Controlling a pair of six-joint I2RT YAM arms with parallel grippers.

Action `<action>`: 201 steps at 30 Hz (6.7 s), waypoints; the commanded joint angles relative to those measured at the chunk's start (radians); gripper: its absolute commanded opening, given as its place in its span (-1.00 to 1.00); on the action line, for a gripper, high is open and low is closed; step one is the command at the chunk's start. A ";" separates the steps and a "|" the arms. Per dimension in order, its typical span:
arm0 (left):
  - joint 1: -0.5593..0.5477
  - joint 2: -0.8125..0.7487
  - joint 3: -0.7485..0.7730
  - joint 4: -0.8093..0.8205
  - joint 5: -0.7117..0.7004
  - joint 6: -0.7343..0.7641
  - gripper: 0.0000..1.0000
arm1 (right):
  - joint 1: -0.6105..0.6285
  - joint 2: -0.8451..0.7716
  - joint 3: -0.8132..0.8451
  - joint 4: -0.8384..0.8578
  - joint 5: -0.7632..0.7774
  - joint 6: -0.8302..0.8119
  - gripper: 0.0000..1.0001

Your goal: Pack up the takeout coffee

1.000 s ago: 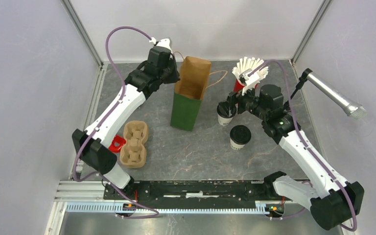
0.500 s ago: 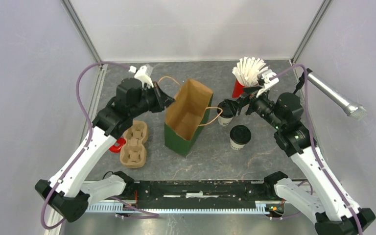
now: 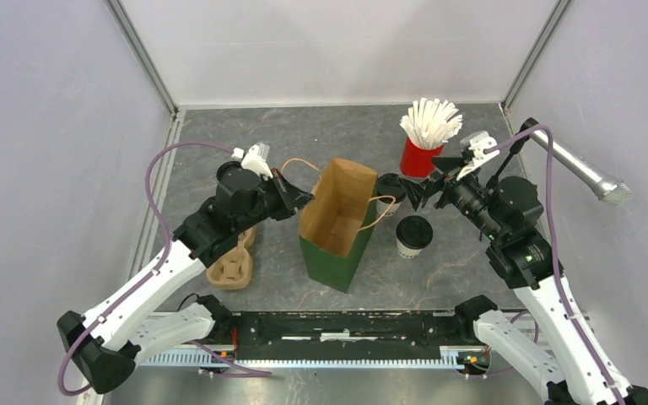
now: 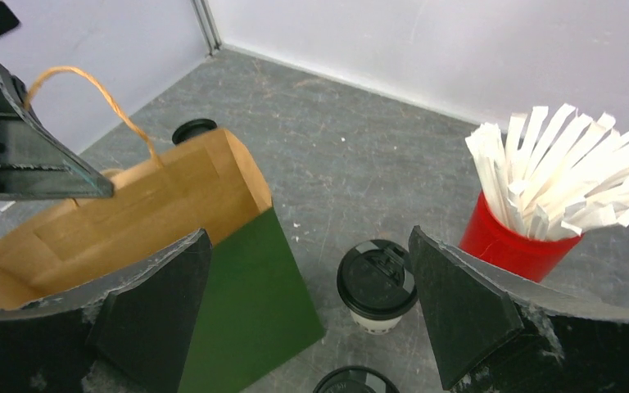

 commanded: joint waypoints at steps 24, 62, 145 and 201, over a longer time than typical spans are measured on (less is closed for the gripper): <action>-0.028 -0.092 0.044 -0.009 -0.025 0.054 0.14 | 0.004 0.033 -0.129 -0.029 0.143 0.004 0.90; -0.028 -0.087 0.165 -0.157 -0.002 0.256 0.42 | 0.004 0.484 -0.215 0.423 -0.071 0.132 0.60; 0.439 0.211 0.086 -0.632 -0.275 0.423 0.40 | 0.036 0.121 0.250 -0.529 0.035 -0.027 0.92; 0.580 0.510 0.145 -0.725 -0.090 0.588 0.00 | 0.046 0.136 0.279 -0.530 0.155 -0.032 0.95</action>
